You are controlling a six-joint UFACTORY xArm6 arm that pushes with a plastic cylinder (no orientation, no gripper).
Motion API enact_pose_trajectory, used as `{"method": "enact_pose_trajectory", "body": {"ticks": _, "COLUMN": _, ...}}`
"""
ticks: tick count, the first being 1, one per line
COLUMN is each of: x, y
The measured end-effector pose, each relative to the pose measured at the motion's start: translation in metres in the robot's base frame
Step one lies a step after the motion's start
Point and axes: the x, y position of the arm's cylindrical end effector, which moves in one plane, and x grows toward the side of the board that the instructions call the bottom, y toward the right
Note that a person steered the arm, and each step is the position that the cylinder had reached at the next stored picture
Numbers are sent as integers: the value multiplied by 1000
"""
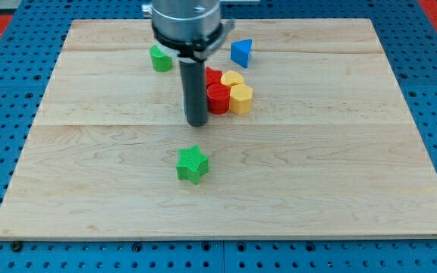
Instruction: Move the blue cube above the red star
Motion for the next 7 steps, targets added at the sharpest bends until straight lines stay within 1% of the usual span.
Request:
{"method": "enact_pose_trajectory", "body": {"ticks": 1, "x": -2, "y": 23}}
{"method": "enact_pose_trajectory", "body": {"ticks": 3, "x": -42, "y": -73}}
{"method": "enact_pose_trajectory", "body": {"ticks": 4, "x": -28, "y": -59}}
{"method": "enact_pose_trajectory", "body": {"ticks": 5, "x": -17, "y": -13}}
{"method": "enact_pose_trajectory", "body": {"ticks": 6, "x": -53, "y": 6}}
{"method": "enact_pose_trajectory", "body": {"ticks": 7, "x": -64, "y": -44}}
